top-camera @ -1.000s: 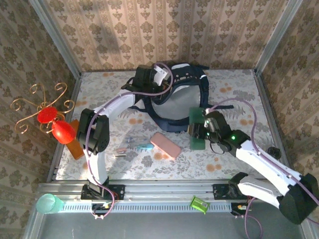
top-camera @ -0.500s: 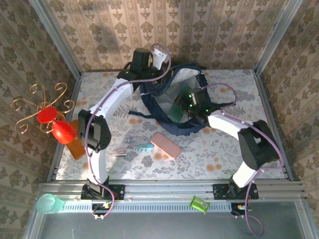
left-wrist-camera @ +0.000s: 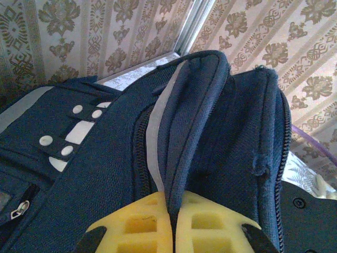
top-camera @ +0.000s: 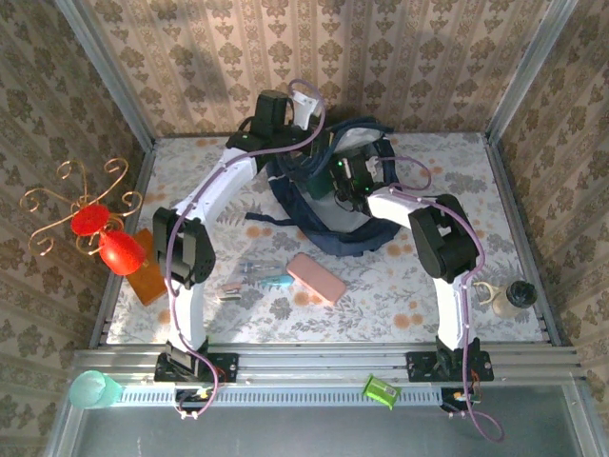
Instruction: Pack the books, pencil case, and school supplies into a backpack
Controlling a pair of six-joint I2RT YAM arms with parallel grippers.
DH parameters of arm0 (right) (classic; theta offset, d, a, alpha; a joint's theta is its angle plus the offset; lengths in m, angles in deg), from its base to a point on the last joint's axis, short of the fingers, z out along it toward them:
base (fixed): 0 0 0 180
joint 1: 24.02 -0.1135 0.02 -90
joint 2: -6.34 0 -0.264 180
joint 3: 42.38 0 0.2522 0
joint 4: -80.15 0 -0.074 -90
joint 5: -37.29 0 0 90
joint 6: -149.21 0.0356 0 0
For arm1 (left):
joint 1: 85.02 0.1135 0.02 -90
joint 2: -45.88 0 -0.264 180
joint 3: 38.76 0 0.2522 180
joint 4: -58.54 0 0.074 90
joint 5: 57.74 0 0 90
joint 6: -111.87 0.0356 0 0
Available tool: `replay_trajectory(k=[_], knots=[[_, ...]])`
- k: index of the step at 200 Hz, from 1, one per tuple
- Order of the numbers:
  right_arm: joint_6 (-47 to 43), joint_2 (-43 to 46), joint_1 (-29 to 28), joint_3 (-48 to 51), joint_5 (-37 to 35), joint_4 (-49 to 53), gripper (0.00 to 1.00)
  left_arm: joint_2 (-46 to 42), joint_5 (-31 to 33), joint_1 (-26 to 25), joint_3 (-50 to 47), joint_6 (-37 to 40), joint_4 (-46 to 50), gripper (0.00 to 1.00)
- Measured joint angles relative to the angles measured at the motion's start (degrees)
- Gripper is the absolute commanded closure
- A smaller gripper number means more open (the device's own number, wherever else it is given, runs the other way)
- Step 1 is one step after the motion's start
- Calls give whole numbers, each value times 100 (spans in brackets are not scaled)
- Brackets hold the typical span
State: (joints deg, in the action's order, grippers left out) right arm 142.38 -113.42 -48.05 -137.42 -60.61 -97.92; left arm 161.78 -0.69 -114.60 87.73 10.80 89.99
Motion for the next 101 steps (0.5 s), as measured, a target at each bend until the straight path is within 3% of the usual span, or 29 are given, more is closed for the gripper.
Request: replay_trajectory(k=[13, 27, 101], knots=[[-31, 4, 13, 2, 11, -17, 10, 2, 20, 0, 17, -22, -2, 100], [-116, 59, 26, 90, 61, -85, 6, 2, 20, 0, 17, -37, -4, 100], [-1270, 1075, 352, 1397, 1108, -614, 11, -13, 15, 7, -229, -94, -55, 100]])
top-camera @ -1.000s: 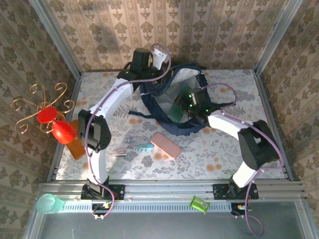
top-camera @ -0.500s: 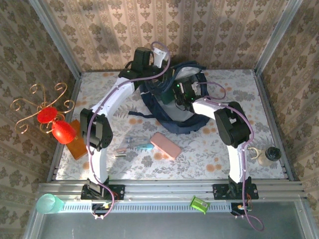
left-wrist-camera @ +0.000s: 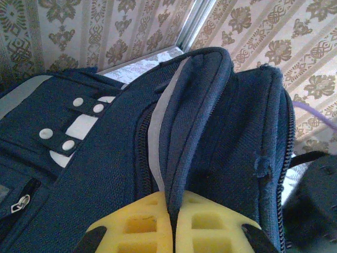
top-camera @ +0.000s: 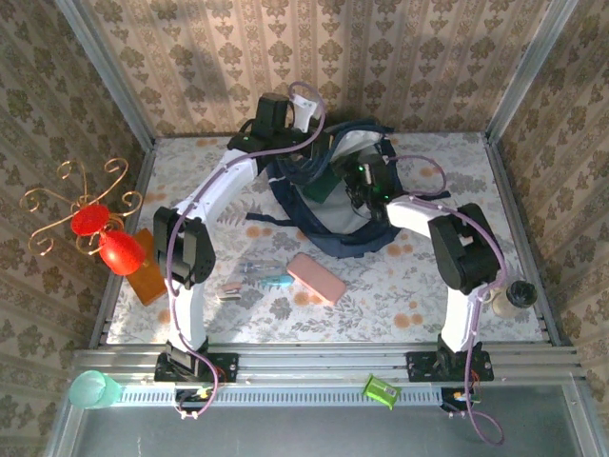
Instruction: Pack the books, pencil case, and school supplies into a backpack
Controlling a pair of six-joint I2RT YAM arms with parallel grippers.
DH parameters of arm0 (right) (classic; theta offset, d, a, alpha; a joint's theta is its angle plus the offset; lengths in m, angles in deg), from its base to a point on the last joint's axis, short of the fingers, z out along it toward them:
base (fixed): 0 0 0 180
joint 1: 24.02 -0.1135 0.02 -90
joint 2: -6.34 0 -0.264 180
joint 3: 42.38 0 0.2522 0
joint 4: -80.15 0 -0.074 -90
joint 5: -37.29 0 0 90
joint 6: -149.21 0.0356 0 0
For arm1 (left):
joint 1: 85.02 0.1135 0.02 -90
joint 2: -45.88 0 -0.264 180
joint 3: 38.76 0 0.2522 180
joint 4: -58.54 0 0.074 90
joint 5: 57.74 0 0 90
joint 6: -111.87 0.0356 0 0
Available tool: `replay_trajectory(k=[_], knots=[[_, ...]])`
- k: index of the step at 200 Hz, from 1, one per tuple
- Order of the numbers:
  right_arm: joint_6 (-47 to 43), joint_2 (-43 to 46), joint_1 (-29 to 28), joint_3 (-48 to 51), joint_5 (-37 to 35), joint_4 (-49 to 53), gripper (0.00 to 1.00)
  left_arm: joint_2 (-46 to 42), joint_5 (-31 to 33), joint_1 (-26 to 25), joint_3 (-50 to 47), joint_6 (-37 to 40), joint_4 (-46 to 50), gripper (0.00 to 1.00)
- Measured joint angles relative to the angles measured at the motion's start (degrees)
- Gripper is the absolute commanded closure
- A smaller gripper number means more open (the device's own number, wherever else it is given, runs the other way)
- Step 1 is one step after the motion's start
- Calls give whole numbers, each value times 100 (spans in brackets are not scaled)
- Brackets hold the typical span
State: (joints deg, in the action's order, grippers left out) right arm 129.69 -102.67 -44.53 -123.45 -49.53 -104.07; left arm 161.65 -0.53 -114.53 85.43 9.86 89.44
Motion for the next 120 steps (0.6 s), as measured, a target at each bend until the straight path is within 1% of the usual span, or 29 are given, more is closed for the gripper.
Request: replay_trajectory(k=[32, 53, 67, 81, 92, 111, 120], knots=[[-1147, 1165, 66, 822, 315, 168, 10, -153, -35, 50, -354, -31, -240, 100], [-2070, 2184, 9, 1145, 409, 673, 10, -247, -83, 101, -640, -101, -468, 100], [-2719, 2872, -162, 1298, 378, 1143, 9, -249, -116, 129, -730, -153, -551, 100], [-3366, 3467, -603, 1412, 269, 1631, 8, -249, -140, 142, -763, -190, -603, 100], [-3853, 3801, -1117, 1523, 170, 1952, 7, -249, -155, 144, -763, -221, -623, 100], [-4448, 4006, -1882, 1722, 55, 2505, 3, -271, -153, 144, -807, -275, -669, 100], [-4675, 3987, -2133, 1821, -50, 2747, 2, -313, -153, 144, -911, -299, -737, 100]])
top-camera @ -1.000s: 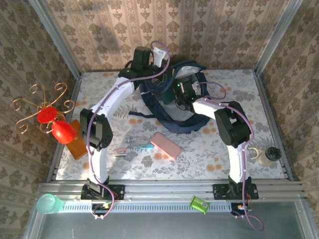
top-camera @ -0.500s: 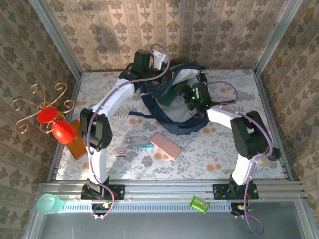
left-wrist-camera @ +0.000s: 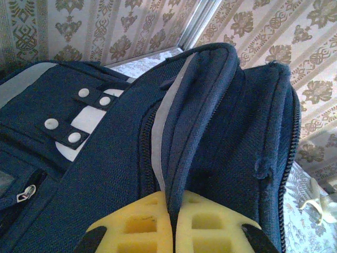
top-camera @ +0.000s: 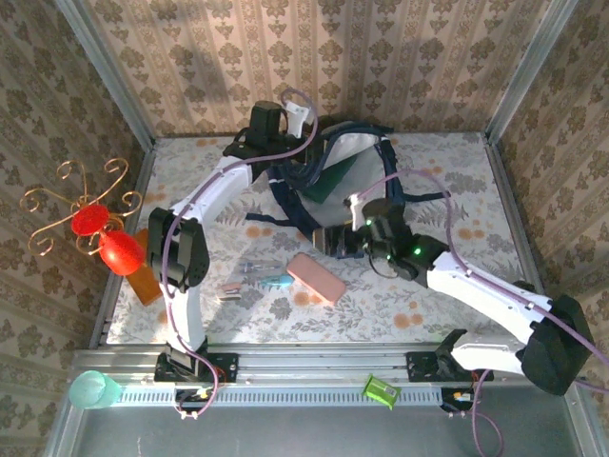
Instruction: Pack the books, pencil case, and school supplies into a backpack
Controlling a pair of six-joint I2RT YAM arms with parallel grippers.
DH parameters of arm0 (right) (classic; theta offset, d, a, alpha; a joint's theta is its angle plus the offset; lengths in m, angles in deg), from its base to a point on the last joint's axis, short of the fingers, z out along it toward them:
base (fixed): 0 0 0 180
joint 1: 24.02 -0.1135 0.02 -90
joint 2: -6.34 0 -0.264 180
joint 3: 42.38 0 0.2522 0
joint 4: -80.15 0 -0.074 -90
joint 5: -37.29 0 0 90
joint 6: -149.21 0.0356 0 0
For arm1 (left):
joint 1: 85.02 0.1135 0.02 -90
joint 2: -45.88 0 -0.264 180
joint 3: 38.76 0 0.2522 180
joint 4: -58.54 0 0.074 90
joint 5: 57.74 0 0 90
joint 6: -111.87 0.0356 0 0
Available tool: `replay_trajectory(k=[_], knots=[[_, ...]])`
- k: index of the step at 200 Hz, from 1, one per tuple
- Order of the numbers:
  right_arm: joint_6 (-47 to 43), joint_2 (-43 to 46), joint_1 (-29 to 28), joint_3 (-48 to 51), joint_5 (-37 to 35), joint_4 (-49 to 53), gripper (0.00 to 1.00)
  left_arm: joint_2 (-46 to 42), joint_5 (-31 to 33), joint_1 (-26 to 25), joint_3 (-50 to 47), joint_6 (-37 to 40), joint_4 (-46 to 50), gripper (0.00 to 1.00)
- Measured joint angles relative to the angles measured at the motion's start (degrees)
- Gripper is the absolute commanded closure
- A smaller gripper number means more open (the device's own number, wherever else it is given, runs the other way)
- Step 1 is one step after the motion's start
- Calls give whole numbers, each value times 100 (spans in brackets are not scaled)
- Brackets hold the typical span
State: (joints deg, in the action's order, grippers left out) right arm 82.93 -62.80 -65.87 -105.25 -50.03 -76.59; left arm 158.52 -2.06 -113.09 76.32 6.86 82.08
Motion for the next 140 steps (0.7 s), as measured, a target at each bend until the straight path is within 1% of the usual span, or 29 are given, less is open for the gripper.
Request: replay_trajectory(k=[9, 27, 58, 78, 91, 106, 117, 131, 140], knots=[[-197, -70, -205, 127, -111, 221, 0, -52, 2, 0, -120, -15, -48, 100], [-498, -424, -542, 275, -313, 509, 0, -140, 0, -2, -332, -48, -153, 100], [-863, -1679, -955, 186, -597, 601, 0, -197, -4, -2, -474, -66, -284, 100], [-975, -2312, -1086, 103, -658, 575, 1, -238, -9, -2, -586, -63, -310, 100], [-1060, -2577, -1139, 55, -745, 538, 7, -275, -9, -2, -675, -63, -341, 100], [-1069, -2686, -1141, -87, -839, 588, 14, -299, -9, -7, -737, -63, -385, 100], [-1110, -2769, -1141, -162, -892, 584, 24, -321, -7, -13, -791, -61, -409, 100], [-1178, -2802, -1134, -199, -957, 560, 40, -339, -7, -26, -824, -57, -413, 100], [-1165, -2813, -1126, -229, -966, 503, 48, -341, -2, -42, -826, -42, -413, 100]])
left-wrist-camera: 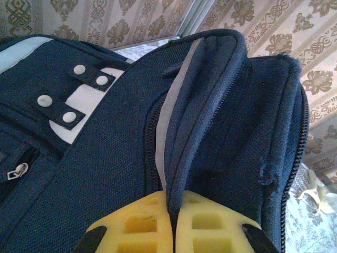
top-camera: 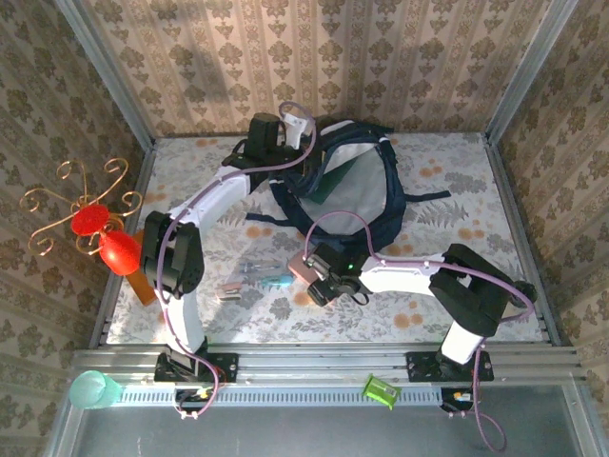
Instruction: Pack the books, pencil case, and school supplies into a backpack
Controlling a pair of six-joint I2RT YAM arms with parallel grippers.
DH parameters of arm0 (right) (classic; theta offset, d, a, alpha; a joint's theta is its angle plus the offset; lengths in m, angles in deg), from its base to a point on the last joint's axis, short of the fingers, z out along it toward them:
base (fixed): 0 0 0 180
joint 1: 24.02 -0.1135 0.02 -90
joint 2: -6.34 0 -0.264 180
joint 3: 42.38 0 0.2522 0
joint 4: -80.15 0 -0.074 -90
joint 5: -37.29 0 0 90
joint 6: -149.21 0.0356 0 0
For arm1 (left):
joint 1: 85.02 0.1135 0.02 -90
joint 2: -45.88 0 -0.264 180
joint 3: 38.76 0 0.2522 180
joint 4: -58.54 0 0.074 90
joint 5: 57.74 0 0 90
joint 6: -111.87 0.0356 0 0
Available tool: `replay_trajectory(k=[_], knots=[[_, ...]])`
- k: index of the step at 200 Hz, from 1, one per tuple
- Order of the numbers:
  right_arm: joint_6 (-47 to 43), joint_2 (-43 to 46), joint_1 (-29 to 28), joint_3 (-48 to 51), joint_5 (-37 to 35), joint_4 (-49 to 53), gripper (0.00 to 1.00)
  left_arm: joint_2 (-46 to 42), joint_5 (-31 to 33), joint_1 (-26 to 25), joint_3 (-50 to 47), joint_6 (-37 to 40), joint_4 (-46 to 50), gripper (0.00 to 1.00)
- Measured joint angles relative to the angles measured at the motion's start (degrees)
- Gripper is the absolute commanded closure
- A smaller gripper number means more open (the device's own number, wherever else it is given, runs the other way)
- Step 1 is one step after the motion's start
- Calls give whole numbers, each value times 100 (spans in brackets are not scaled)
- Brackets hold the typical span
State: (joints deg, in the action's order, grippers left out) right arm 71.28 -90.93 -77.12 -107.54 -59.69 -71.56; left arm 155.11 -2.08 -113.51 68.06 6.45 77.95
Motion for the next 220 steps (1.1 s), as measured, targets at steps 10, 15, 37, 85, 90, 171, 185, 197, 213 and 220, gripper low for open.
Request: replay_trajectory(k=[10, 15, 37, 85, 90, 171, 185, 197, 213, 220], knots=[[-28, -17, 0, -13, 2, -57, 54, 0, 0, -4, 0, 2, 0, 100], [-24, -4, 0, -13, 0, -55, 56, 0, 0, -7, -2, 0, 0, 100], [33, 295, 0, 179, 9, -72, 63, 0, 2, -4, -2, 0, -4, 100], [780, 2927, 337, 1237, 693, 391, 71, -15, -7, -4, -144, -26, -186, 100], [918, 3200, 520, 1257, 846, 358, 71, -24, -20, -4, -192, -44, -223, 100], [3814, 1591, 3351, 170, 1786, -1276, 69, -92, -44, -2, -243, -341, -378, 100], [4113, 898, 3353, -328, 1794, -1475, 66, -92, -46, -2, -129, -361, -323, 100], [4391, 330, 3368, -798, 1759, -1585, 66, -92, -66, 0, -46, -391, -282, 100], [4721, -319, 3375, -1370, 1639, -1626, 66, -92, -87, 2, 26, -393, -192, 100], [4850, -566, 3379, -1580, 1576, -1631, 66, -92, -90, 4, 63, -389, -127, 100]])
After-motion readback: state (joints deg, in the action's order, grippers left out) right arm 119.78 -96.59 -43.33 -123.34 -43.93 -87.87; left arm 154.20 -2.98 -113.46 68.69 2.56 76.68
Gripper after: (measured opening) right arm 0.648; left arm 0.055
